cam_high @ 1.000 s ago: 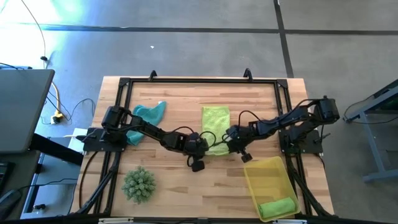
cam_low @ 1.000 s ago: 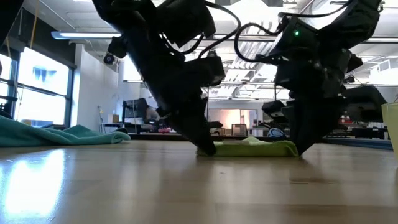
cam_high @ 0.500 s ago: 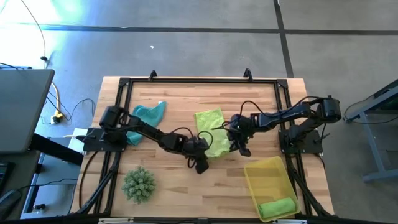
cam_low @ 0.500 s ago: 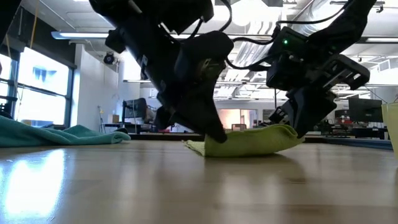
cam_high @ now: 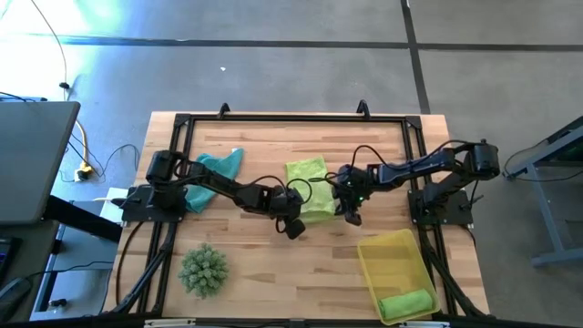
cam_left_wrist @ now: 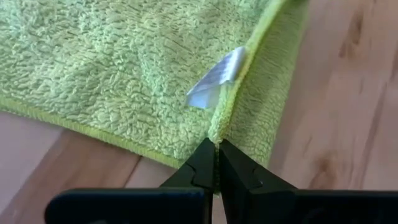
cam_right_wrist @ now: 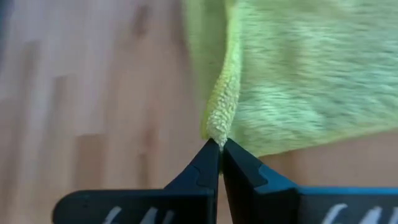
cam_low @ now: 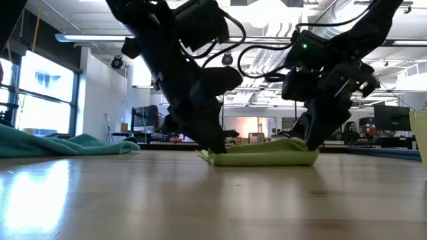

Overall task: Roll microfiber towels into tight, uniform cylinder then place into a basket
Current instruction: Roll the light green microfiber cloth

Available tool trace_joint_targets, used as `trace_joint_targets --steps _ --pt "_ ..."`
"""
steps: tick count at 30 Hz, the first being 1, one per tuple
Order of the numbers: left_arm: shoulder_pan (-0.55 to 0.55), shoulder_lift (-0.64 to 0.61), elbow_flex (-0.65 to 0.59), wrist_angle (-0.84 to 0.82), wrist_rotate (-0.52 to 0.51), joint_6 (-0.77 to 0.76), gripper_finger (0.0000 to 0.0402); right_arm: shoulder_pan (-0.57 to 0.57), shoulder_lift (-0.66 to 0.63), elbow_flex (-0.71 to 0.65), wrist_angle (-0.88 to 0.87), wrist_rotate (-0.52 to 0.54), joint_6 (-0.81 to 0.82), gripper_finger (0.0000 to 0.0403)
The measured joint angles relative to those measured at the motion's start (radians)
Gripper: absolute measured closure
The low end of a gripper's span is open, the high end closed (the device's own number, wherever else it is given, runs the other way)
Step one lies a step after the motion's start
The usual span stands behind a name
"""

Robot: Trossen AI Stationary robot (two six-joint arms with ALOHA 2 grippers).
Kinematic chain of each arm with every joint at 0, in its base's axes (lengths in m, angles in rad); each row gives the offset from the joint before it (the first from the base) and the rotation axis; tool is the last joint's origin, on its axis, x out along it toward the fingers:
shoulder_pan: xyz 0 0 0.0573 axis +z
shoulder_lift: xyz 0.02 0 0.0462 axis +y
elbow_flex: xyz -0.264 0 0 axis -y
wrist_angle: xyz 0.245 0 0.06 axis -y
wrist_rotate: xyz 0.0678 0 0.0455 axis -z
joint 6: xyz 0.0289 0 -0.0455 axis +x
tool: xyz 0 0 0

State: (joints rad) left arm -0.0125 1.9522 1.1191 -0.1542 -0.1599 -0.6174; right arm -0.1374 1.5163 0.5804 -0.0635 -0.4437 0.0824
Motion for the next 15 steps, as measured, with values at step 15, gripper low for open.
trace_joint_targets --steps 15 --pt "0.0 -0.001 0.0 -0.007 -0.039 0.039 0.0398 0.0 -0.018 0.02 -0.09 0.137 -0.004 0.0284"
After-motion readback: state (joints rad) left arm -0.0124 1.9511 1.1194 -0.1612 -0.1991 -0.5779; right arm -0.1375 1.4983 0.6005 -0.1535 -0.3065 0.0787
